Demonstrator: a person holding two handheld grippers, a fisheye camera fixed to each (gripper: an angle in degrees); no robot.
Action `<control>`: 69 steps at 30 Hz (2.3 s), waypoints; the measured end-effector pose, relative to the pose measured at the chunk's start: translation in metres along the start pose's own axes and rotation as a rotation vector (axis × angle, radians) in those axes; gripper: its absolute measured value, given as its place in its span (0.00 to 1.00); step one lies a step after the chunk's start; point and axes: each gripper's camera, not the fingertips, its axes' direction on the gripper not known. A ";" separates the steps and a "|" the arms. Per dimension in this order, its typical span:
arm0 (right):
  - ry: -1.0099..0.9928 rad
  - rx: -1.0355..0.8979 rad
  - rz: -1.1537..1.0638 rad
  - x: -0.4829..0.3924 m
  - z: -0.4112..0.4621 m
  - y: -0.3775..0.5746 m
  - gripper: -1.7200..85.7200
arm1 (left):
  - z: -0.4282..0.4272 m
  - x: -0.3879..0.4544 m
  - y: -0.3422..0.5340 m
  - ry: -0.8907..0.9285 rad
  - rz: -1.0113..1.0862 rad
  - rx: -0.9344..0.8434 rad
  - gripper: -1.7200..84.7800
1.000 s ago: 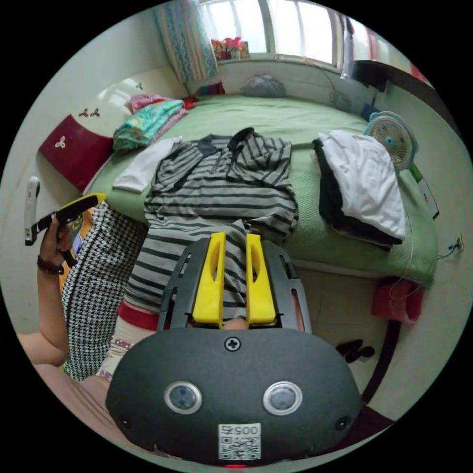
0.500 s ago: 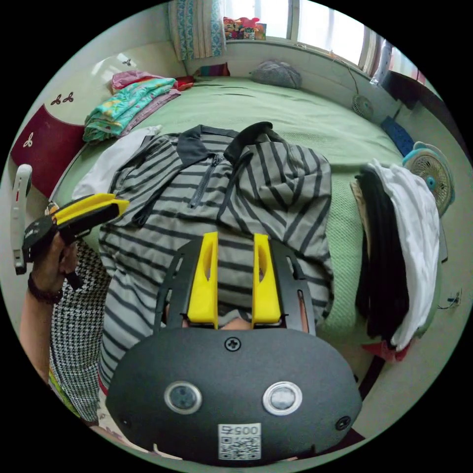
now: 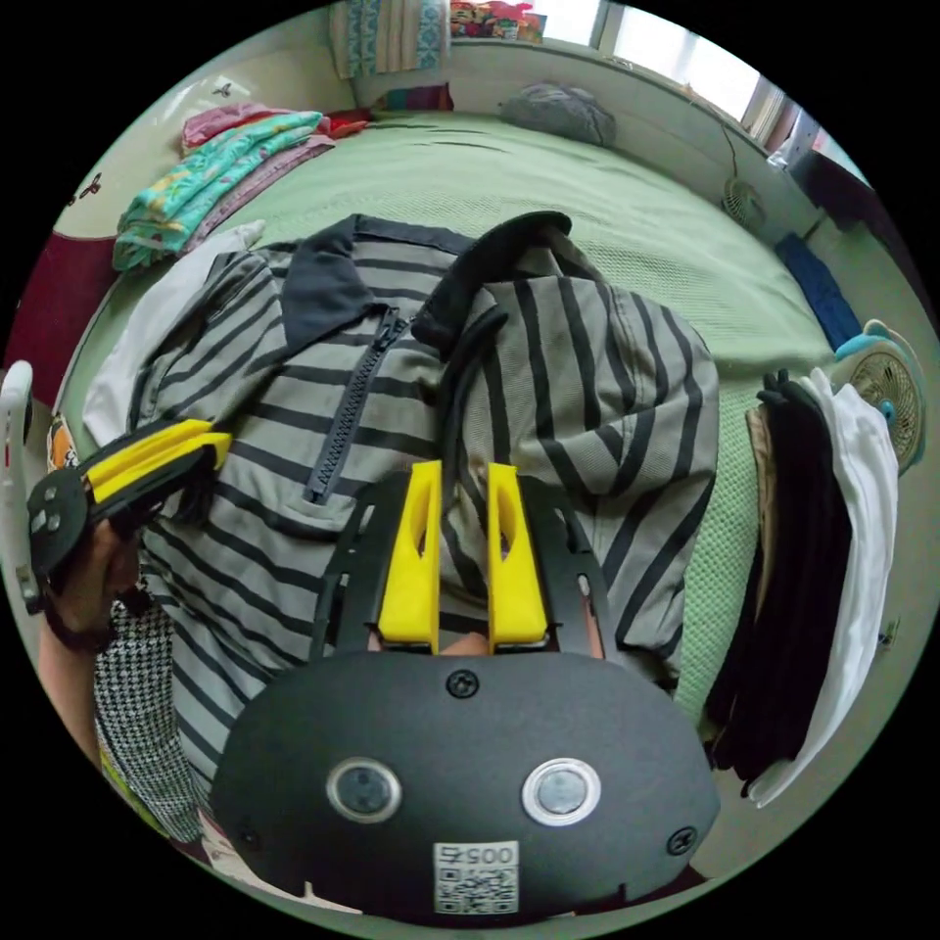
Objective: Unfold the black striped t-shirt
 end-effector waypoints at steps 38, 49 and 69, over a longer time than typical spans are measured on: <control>-0.083 0.247 0.205 0.093 -0.100 -0.033 0.08 | -0.018 -0.098 -0.082 -0.083 -0.169 0.129 0.02; 0.056 0.131 0.153 0.097 -0.006 -0.146 0.15 | 0.066 -0.067 -0.125 -0.003 -0.106 0.014 0.02; 0.136 0.045 0.282 0.125 0.066 -0.189 0.02 | 0.115 -0.061 -0.116 -0.003 -0.076 0.025 0.01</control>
